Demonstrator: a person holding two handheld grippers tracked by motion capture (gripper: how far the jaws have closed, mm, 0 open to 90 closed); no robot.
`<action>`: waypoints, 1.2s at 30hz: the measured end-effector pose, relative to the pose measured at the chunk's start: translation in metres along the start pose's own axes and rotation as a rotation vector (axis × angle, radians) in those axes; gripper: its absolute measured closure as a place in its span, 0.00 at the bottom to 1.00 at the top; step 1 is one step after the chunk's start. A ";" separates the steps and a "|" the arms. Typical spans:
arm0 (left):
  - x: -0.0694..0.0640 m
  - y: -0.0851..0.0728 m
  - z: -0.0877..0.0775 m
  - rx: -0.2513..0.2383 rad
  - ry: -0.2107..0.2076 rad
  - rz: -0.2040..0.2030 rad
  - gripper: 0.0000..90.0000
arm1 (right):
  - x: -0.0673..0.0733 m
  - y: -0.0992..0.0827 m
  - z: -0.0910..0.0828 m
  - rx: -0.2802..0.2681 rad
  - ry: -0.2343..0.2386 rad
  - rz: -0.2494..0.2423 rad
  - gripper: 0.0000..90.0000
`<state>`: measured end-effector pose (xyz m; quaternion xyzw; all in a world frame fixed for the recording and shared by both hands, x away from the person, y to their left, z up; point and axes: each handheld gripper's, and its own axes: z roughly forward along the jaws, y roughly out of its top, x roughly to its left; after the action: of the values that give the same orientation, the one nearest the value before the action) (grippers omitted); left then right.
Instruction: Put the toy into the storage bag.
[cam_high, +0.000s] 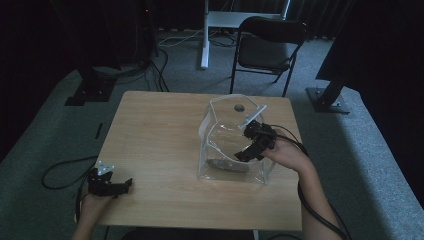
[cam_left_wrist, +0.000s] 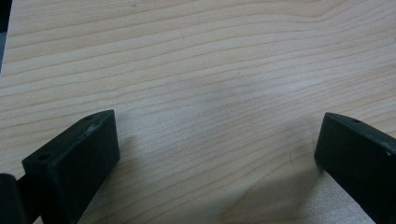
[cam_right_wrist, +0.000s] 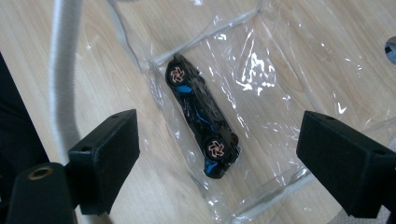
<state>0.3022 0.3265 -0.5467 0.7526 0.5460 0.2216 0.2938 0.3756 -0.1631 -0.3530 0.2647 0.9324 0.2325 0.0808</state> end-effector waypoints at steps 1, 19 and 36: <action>0.000 0.000 0.000 0.000 0.000 0.000 0.00 | 0.000 -0.002 -0.002 -0.017 0.002 0.008 0.14; 0.000 0.000 0.000 -0.001 -0.001 -0.006 0.00 | 0.005 -0.038 -0.028 -0.293 0.037 0.086 0.14; 0.000 0.000 0.000 0.000 0.000 -0.001 0.00 | 0.025 -0.069 -0.033 -0.445 0.045 0.040 0.14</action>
<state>0.3020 0.3264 -0.5468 0.7525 0.5463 0.2213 0.2939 0.3134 -0.2145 -0.3574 0.2537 0.8542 0.4399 0.1116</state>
